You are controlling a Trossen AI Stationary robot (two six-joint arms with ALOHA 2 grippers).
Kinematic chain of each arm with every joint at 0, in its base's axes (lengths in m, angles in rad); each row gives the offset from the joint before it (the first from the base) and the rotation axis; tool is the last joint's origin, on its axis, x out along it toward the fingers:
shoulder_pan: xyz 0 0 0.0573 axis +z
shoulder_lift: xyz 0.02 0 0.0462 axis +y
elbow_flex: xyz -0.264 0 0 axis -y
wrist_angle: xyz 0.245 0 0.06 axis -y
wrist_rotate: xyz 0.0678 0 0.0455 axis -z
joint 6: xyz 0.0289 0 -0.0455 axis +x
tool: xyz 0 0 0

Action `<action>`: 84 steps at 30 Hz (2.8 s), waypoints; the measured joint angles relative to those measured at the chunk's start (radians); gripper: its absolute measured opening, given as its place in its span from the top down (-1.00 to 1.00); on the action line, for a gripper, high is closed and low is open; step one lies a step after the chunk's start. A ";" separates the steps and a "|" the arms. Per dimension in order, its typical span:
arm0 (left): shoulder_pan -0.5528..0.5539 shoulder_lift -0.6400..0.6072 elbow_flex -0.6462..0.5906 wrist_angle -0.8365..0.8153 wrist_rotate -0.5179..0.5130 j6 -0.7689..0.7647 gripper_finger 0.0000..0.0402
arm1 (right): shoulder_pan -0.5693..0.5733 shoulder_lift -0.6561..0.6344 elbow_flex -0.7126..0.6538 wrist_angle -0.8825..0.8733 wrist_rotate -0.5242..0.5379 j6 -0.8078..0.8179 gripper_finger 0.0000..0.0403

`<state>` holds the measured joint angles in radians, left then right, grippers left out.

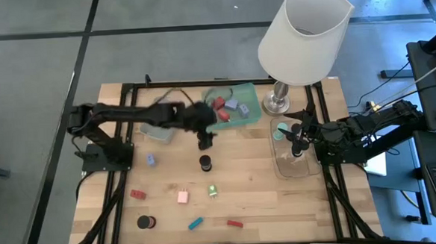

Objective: Pick & Place Office items
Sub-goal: Put the blue hourglass into the transparent bin

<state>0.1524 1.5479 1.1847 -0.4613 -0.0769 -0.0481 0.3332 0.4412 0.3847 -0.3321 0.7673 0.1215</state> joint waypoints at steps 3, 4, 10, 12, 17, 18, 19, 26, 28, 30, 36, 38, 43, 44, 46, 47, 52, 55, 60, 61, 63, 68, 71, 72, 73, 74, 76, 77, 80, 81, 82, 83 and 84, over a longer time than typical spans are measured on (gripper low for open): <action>-0.088 0.001 0.000 -0.042 -0.077 0.000 -0.29 | 0.000 0.000 0.000 0.000 0.000 0.000 -0.41; -0.113 0.004 0.000 -0.045 -0.092 -0.016 -0.29 | 0.000 0.000 0.000 0.000 0.000 0.000 -0.41; -0.215 0.007 0.000 -0.134 -0.248 -0.130 -0.33 | 0.000 0.000 0.000 0.000 0.000 0.000 -0.41; -0.231 0.007 0.000 -0.190 -0.298 -0.168 -0.36 | 0.000 0.000 0.000 0.000 0.000 0.000 -0.41; -0.242 0.007 0.000 -0.228 -0.304 -0.252 -0.46 | 0.000 0.000 0.000 0.000 0.000 0.000 -0.41; -0.245 0.007 0.000 -0.232 -0.307 -0.253 -0.49 | 0.000 0.000 0.000 0.000 0.000 0.000 -0.41; -0.248 0.005 0.000 -0.243 -0.307 -0.253 -0.52 | 0.000 0.000 0.000 0.000 0.000 0.000 -0.41; -0.261 0.002 0.000 -0.298 -0.178 -0.277 -0.71 | 0.000 0.000 0.000 0.000 0.000 0.000 -0.41; -0.280 0.002 0.000 -0.298 -0.114 -0.267 -0.74 | 0.000 0.000 0.000 0.000 0.000 0.000 -0.41; -0.308 0.002 0.000 -0.297 -0.096 -0.251 -0.76 | 0.000 0.000 0.000 0.000 0.000 0.000 -0.41; -0.388 0.005 -0.001 -0.213 -0.101 -0.130 -0.80 | 0.000 0.000 0.000 0.000 0.000 0.000 -0.41; -0.402 0.009 -0.001 -0.217 -0.135 -0.123 -0.80 | 0.000 0.000 0.000 0.000 0.000 0.000 -0.41; -0.385 0.016 -0.003 -0.208 -0.136 -0.124 -0.80 | 0.000 0.000 0.000 0.000 0.000 0.000 -0.41; -0.380 0.016 -0.011 -0.193 -0.133 -0.124 -0.80 | 0.000 0.000 0.000 0.000 0.000 0.000 -0.41; -0.367 0.015 -0.041 -0.144 -0.114 -0.123 -0.80 | 0.000 0.000 0.000 0.000 0.000 0.000 -0.41; -0.359 0.015 -0.061 -0.128 -0.095 -0.123 -0.80 | 0.000 0.000 0.000 0.000 0.000 0.000 -0.41; -0.331 0.016 -0.129 -0.040 -0.052 -0.130 -0.81 | 0.000 0.000 0.000 0.000 0.000 0.000 -0.41; -0.318 0.016 -0.148 -0.014 -0.042 -0.130 -0.81 | 0.000 0.000 0.000 0.000 0.000 0.000 -0.41; -0.300 0.016 -0.148 0.007 -0.025 -0.125 -0.81 | 0.000 0.000 0.000 0.000 0.000 0.000 -0.41; -0.298 0.016 -0.148 0.016 -0.025 -0.125 -0.81 | 0.000 0.000 0.000 0.000 0.000 0.000 -0.41; -0.295 0.016 -0.148 0.016 -0.025 -0.124 -0.81 | 0.000 0.000 0.000 0.000 0.000 0.000 -0.41; -0.294 0.046 -0.148 0.019 -0.015 -0.124 -0.81 | 0.000 0.000 0.000 0.000 0.000 0.000 -0.40; -0.294 0.069 -0.148 0.012 -0.015 -0.124 -0.81 | 0.000 0.000 0.000 0.000 0.000 0.000 -0.40; -0.294 0.075 -0.148 0.014 -0.016 -0.124 -0.81 | 0.000 0.000 0.000 0.000 0.000 0.000 -0.40; -0.294 0.077 -0.148 0.016 -0.017 -0.126 -0.81 | 0.000 0.000 0.000 0.000 0.000 0.000 -0.40; -0.294 0.077 -0.148 0.015 -0.017 -0.130 -0.81 | 0.000 0.000 0.000 0.000 0.000 0.000 -0.40; -0.294 0.077 -0.148 0.017 -0.018 -0.135 -0.81 | 0.000 0.000 0.000 0.000 0.000 0.000 -0.40; -0.294 0.077 -0.148 0.017 -0.021 -0.143 -0.81 | 0.000 0.000 0.000 0.000 0.000 0.000 -0.40; -0.294 0.077 -0.148 0.018 -0.034 -0.173 -0.79 | 0.000 0.000 0.000 0.000 0.001 0.000 -0.40; -0.294 0.077 -0.148 0.016 -0.036 -0.182 -0.76 | 0.000 0.000 0.000 0.000 0.000 0.000 -0.40; -0.294 0.077 -0.148 0.015 -0.035 -0.192 -0.73 | 0.000 0.000 0.000 0.000 0.000 0.000 -0.40; -0.294 0.077 -0.148 0.013 -0.035 -0.201 -0.69 | 0.000 0.000 0.000 0.000 0.000 0.000 -0.40; -0.294 0.077 -0.148 0.007 -0.035 -0.205 -0.64 | 0.000 0.000 0.000 0.000 0.001 0.000 -0.40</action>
<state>-0.1417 1.6245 1.0370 -0.4547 -0.1123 -0.2532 0.3334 0.4412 0.3849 -0.3323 0.7679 0.1215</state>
